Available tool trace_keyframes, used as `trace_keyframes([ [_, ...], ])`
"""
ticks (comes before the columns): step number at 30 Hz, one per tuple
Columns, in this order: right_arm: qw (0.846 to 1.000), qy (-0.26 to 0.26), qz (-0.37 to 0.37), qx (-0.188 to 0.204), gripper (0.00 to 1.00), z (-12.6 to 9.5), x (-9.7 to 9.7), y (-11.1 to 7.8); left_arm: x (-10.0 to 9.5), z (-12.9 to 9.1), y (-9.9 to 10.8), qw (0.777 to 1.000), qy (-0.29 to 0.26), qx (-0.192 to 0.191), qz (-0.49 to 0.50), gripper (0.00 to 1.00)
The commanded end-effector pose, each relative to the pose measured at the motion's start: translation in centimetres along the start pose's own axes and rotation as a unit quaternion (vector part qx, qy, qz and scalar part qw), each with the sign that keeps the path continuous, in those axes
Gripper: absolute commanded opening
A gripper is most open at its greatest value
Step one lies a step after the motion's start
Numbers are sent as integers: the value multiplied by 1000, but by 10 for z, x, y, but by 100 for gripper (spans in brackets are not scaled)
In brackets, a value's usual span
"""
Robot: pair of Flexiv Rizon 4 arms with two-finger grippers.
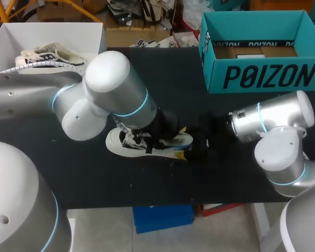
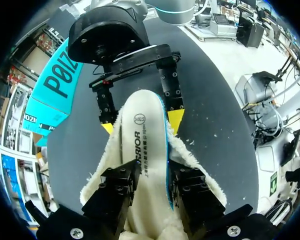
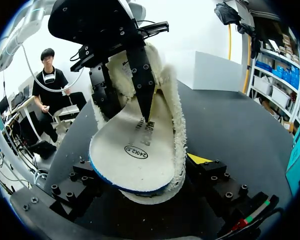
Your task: Take the shoe out of the shoebox, open the shoe tongue, remove and reinsert the insole, then place the shoe into the shoebox
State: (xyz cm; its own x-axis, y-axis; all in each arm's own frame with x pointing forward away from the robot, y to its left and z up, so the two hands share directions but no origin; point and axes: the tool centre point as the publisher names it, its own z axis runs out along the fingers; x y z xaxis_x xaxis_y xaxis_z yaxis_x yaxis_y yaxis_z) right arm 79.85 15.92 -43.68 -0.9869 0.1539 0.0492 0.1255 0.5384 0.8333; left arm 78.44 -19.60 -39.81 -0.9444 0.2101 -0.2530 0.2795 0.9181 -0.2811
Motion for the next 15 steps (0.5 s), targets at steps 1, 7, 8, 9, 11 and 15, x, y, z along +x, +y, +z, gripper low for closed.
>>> trace_keyframes([
  [1, 1000, 0, 1, 1, 0, 0, -1, 0, -2, 13, -6, 1000, -1, 4, 2, 34],
  [7, 1000, 0, 1, 1, 0, 0, -1, 0, -5, 18, -10, 1000, -2, 9, 5, 33],
  [8, 1000, 0, 1, 1, 0, 0, -1, 0, -5, 18, -11, 1000, -2, 10, 5, 33],
  [9, 1000, 0, 1, 1, 0, 0, -1, 0, -5, 18, -12, 1000, -2, 11, 5, 33],
  [11, 1000, 0, 1, 1, 0, 0, -1, 0, -6, 18, -13, 1000, -3, 14, 5, 33],
  [15, 1000, 0, 1, 1, 0, 0, -1, 0, -6, 15, -15, 1000, -5, 20, 4, 23],
])
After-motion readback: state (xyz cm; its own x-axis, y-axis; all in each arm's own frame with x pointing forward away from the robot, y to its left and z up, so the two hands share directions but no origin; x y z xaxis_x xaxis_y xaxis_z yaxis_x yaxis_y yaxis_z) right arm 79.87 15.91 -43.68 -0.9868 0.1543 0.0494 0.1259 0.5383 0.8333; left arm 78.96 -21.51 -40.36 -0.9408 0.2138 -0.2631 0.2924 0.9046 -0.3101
